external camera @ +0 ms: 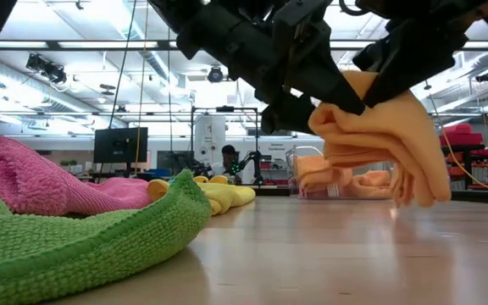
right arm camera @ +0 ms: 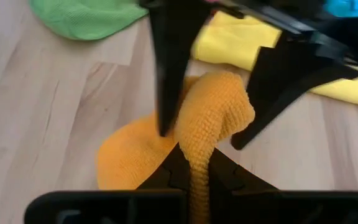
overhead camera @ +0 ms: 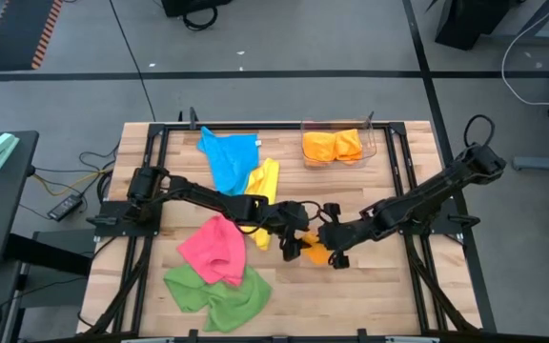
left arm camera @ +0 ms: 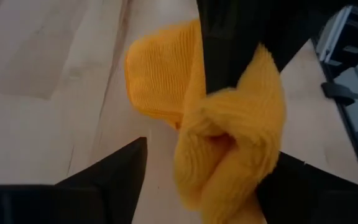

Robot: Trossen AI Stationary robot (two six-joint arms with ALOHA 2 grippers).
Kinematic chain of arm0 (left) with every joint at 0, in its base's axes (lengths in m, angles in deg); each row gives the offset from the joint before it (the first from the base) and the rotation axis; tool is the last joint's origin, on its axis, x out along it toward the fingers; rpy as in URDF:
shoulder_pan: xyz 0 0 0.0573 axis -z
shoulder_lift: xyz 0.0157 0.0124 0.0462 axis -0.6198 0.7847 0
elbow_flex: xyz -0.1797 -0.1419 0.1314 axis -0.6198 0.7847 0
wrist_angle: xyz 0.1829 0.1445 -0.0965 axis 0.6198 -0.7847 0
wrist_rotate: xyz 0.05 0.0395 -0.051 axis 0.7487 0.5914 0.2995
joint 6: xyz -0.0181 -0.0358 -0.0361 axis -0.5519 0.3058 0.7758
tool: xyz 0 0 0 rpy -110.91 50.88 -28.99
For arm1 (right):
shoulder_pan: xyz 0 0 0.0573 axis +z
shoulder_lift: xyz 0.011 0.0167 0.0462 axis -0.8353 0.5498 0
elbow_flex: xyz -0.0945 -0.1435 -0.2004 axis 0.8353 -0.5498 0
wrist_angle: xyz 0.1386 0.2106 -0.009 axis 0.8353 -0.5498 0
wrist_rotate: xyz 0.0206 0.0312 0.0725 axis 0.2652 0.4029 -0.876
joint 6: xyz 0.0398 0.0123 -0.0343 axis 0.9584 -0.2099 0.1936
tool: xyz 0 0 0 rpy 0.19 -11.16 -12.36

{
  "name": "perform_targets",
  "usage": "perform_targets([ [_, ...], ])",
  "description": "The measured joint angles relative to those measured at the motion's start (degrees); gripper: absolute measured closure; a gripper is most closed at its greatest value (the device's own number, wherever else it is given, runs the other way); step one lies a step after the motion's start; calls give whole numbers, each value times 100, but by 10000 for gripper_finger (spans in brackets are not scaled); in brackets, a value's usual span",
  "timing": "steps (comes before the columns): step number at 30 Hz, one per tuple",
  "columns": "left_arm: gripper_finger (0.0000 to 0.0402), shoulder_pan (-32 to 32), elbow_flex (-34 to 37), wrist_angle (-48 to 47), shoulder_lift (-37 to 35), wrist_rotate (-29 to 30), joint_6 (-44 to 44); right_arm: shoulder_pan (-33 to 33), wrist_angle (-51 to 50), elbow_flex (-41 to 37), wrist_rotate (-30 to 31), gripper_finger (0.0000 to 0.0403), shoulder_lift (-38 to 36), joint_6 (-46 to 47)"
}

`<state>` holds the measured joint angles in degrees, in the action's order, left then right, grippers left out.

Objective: Fold microfiber towels
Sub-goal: Fold the orange microfiber cloth

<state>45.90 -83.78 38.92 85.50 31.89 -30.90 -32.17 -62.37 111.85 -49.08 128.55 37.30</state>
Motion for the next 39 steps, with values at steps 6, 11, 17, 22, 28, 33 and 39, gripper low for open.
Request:
perform_targets([
  [6,200,-35,0,84,-2,-241,-83,87,-85,40,145,378,2,-97],
  [11,281,-33,0,83,-2,-281,-105,64,-207,173,292,377,2,-97],
  [17,382,-31,-9,-167,-30,-279,-403,54,-250,173,220,356,7,-154],
  [22,361,-30,-2,-561,-174,-297,-412,15,-465,181,178,283,-28,-111],
  [28,371,87,-199,-1354,-254,-299,-743,-393,-418,181,46,169,-68,368],
  [33,382,169,-466,-1739,-254,-251,-1025,-943,-43,175,-920,103,-37,243],
  [39,358,184,-604,-2171,-254,-63,-1207,-1005,509,139,-1537,72,26,-463],
])
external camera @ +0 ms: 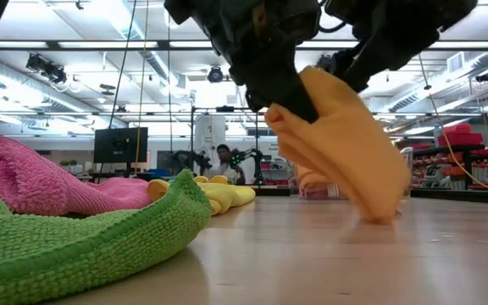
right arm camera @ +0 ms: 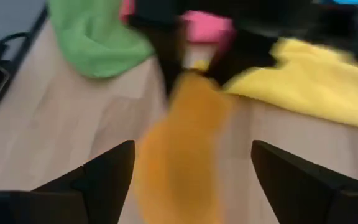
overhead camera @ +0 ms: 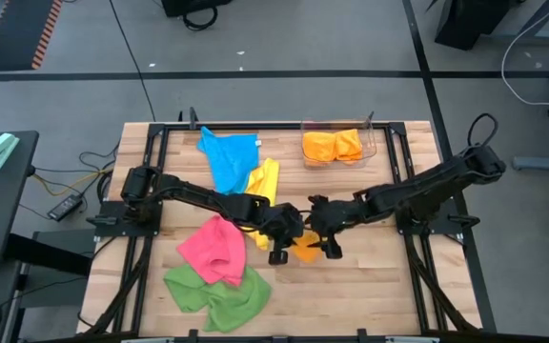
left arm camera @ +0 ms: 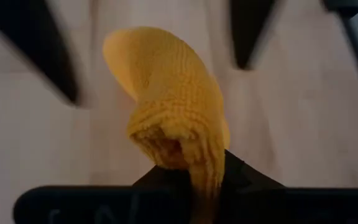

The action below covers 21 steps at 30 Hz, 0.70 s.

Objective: Fold microfiber towels
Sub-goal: Fold the orange microfiber cloth

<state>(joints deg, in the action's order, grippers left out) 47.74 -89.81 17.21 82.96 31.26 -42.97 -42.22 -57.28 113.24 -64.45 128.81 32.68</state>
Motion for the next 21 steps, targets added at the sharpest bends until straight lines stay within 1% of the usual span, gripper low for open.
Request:
perform_targets([
  [3,369,42,-121,-404,0,334,-396,-21,13,-118,-22,75,9,-156],
  [5,380,50,-307,-742,0,720,-637,-67,-307,-109,151,79,-90,-164],
  [7,383,54,-527,-1091,0,1176,-833,-108,-805,-38,461,82,-270,-110],
  [9,382,46,-775,-1518,0,1668,-1053,-121,-1278,-4,959,84,-493,-16],
  [13,360,42,-1113,-1910,0,2799,-1680,-118,-2018,-8,1700,86,-1055,133],
  [17,361,32,-1212,-1796,0,4076,-2454,-119,-2435,-8,2281,86,-1633,385],
  [18,365,24,-1193,-1693,0,4224,-2598,-119,-2448,-8,2340,86,-1768,465],
  [21,377,37,-1115,-1350,100,4315,-2857,-88,-2463,-67,2367,86,-2090,647],
])
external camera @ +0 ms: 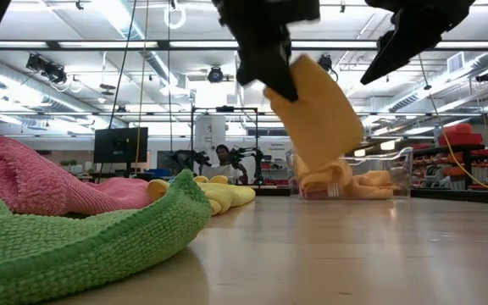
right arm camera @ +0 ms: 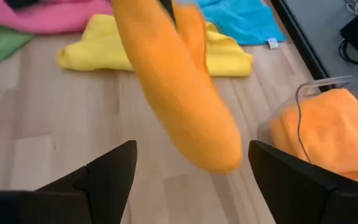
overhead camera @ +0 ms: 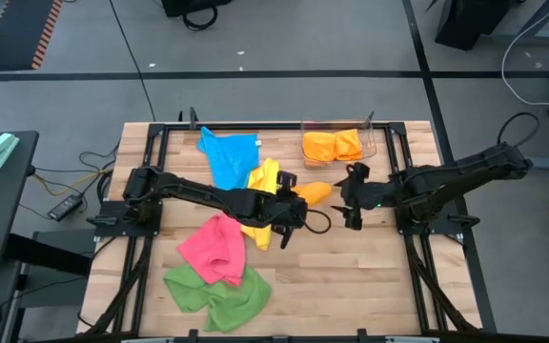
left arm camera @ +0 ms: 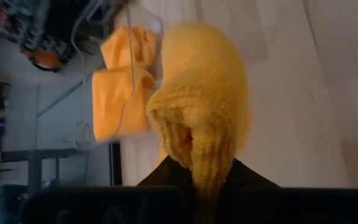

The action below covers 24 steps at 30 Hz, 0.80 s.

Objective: Fold microfiber towels
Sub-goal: Fold the orange microfiber cloth

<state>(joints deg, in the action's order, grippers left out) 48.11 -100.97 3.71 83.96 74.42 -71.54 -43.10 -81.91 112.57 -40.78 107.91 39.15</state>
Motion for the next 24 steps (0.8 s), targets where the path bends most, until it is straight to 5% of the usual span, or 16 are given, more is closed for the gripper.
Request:
perform_targets([
  [6,372,287,37,314,608,556,-68,146,39,-204,-3,86,-92,255],
  [14,369,983,34,317,1136,411,-42,509,83,-280,-8,86,35,689],
  [19,355,1274,34,451,1212,-362,476,760,210,-280,-40,86,147,907],
  [24,297,1355,30,700,1284,-1477,1310,1057,566,-280,-67,86,760,900],
])
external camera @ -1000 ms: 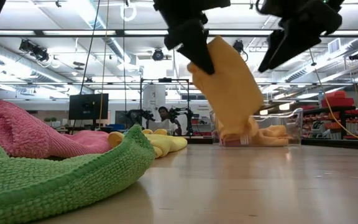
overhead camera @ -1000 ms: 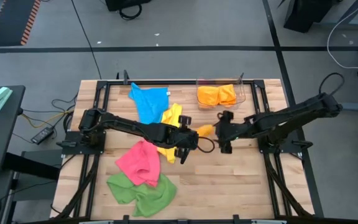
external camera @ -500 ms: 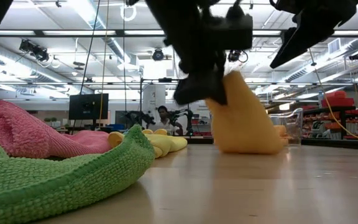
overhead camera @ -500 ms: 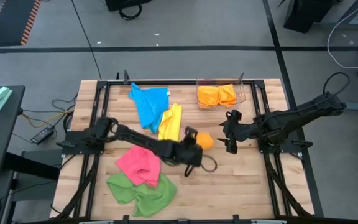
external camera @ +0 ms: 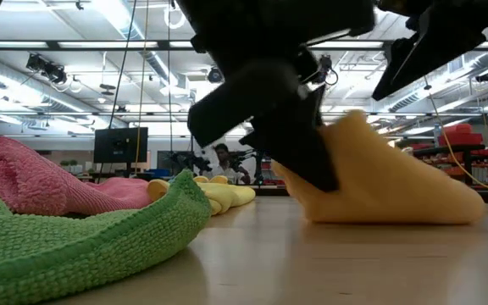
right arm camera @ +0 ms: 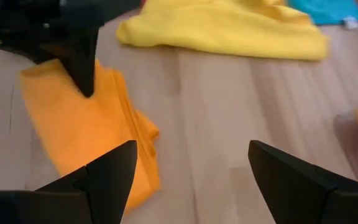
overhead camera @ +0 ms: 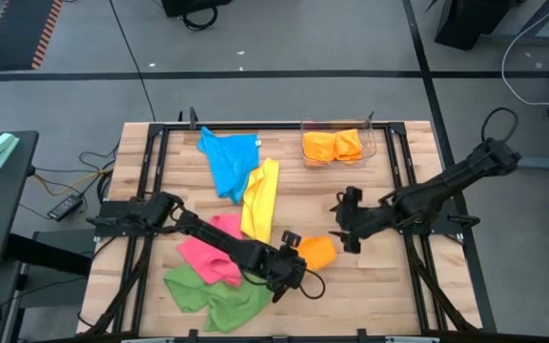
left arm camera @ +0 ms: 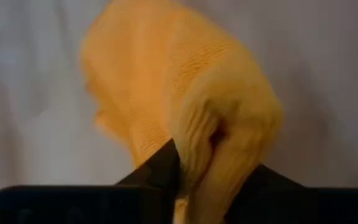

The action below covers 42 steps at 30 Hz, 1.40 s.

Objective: Fold microfiber towels
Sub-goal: Fold the orange microfiber cloth

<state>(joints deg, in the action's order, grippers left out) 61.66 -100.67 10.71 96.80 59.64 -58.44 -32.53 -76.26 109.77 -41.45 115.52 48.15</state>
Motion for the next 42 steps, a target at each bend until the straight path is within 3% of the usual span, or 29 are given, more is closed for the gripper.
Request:
perform_targets([
  [9,147,81,0,372,2,-1575,1106,232,797,0,-249,86,1046,85],
  [15,110,233,1,271,-179,-1798,1203,350,989,0,-341,86,1433,94],
  [18,113,309,-2,-135,-393,-1446,1345,421,1074,0,-362,86,1456,143],
  [21,121,372,-2,-566,-457,-634,1315,517,1289,0,-377,86,1456,144],
  [28,138,592,5,-535,-102,669,-465,565,1463,0,-339,86,1455,98],
  [35,154,628,4,-508,59,1450,-1294,567,1496,0,-330,86,1454,223],
  [42,186,605,0,-646,59,1500,-1426,569,1535,0,-333,86,1454,225],
])
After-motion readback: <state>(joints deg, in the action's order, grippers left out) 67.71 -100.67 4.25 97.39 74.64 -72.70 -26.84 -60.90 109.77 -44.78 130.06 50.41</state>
